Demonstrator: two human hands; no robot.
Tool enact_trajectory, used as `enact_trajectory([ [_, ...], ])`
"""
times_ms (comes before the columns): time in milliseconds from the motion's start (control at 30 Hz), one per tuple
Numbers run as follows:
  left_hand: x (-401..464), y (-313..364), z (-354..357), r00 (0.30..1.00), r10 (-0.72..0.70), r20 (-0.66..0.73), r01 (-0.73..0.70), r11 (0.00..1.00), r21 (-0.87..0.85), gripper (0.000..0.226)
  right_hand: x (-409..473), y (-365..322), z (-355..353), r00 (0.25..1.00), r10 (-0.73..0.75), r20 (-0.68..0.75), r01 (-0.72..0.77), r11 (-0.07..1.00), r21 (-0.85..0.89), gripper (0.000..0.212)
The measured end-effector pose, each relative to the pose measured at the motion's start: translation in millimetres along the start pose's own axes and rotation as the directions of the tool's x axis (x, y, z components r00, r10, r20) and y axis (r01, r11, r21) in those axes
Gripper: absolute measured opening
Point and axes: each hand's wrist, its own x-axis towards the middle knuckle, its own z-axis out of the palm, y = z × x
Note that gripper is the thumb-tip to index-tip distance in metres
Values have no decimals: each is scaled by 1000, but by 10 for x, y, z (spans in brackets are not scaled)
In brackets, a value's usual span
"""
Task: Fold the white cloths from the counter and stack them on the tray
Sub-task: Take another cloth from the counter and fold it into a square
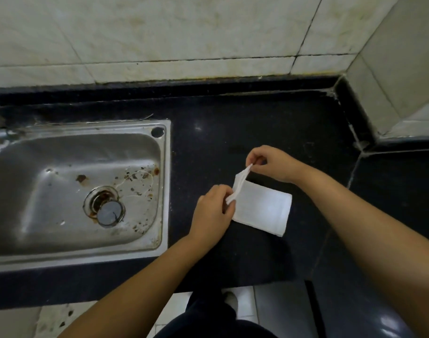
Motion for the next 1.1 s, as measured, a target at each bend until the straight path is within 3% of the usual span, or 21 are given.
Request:
enact_trajectory([
  [200,26,250,582,938,303,167,-328,932,152,22,-469,548,-15,989,96,-116,-109,987,-114,20],
  [300,41,285,814,900,349,261,-410,882,233,21,-636,809,75,981,109,-161,-127,986,-110,22],
  [500,4,186,1021,860,399,318,-482,838,254,17,-777,1064,310,964,146,-224,-174,979,-109,17],
  [633,7,157,976,821,384,422,-509,828,236,30,-792,1076,411,949,216,-232,-240,967,-84,24],
  [700,68,151,835,858,346,380,-445,870,211,35,-798,1018,383,907,293,-303,-297,954,33,25],
  [767,218,125,661,949,214,233,-260,947,186,30,-821,935,354,830,430,-356,-389,903,183,21],
  [833,404,74,527,997,5,82,-20,982,188,27,-837,882,413,778,561,-284,-505,826,248,17],
  [900,526,57,497,981,-171,89,140,949,282,39,-848,799,556,738,641,-209,-602,766,225,26],
  [1000,546,85,611,941,-265,211,136,865,483,53,-811,644,738,680,692,-243,-661,722,205,40],
  [1100,552,63,637,951,-251,178,153,888,433,31,-771,528,831,667,670,-325,-682,725,96,39],
])
